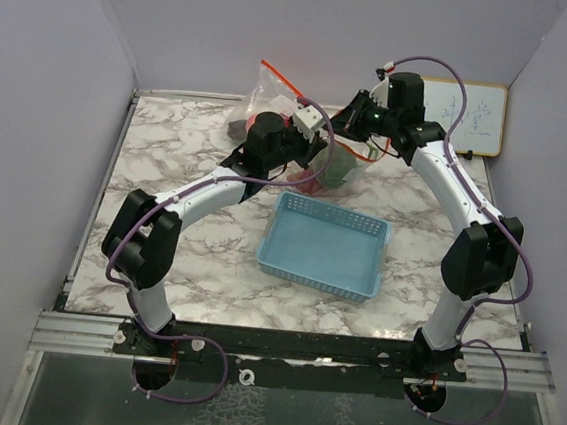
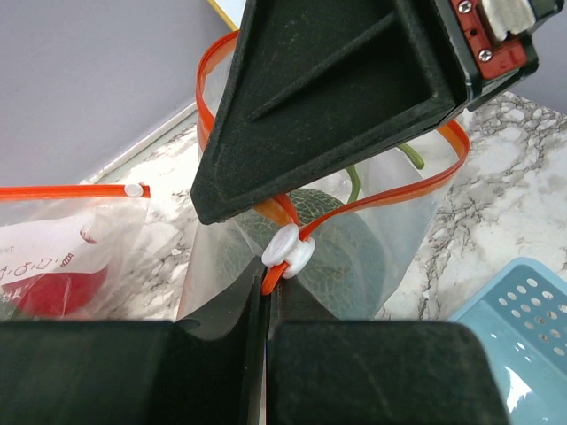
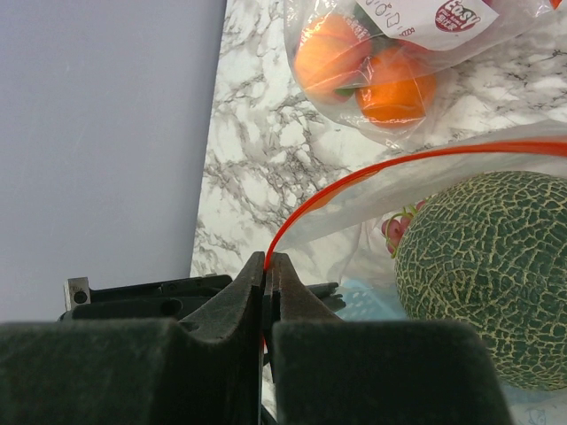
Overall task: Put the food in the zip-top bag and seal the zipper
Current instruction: Zip the zipper food storage bag at the center of the board.
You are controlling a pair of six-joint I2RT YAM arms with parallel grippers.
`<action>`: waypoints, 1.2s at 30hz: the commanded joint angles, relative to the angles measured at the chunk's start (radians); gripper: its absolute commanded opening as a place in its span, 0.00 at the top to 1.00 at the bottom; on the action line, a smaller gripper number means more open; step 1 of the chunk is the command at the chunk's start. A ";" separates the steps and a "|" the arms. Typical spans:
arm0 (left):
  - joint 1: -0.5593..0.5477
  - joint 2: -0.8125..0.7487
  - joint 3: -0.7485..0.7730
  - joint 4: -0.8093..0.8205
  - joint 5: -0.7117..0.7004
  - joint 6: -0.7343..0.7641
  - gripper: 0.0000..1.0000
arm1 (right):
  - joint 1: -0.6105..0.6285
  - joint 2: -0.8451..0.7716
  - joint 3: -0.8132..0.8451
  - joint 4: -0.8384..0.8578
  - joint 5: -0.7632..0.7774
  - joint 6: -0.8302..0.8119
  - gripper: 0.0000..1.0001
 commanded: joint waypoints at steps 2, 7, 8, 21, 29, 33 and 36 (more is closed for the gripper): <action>0.001 0.003 0.016 0.031 0.003 -0.008 1.00 | -0.014 -0.034 0.038 0.034 -0.041 -0.003 0.97; 0.013 -0.029 0.039 -0.035 0.039 0.012 1.00 | -0.054 -0.075 0.029 0.042 -0.023 -0.085 0.73; 0.017 -0.032 0.048 -0.059 0.050 0.013 1.00 | -0.060 -0.092 0.023 0.059 -0.027 -0.108 0.69; 0.142 -0.146 0.139 -0.343 0.409 -0.044 1.00 | -0.065 -0.217 -0.038 0.129 -0.310 -1.004 0.46; 0.211 -0.170 0.126 -0.353 0.473 -0.035 1.00 | -0.065 -0.158 -0.028 0.169 -0.617 -1.185 0.46; 0.211 -0.152 0.122 -0.318 0.503 -0.069 1.00 | -0.065 -0.113 -0.048 0.310 -0.696 -1.101 0.47; 0.210 -0.137 0.130 -0.299 0.518 -0.087 1.00 | -0.057 -0.079 -0.043 0.385 -0.730 -1.036 0.52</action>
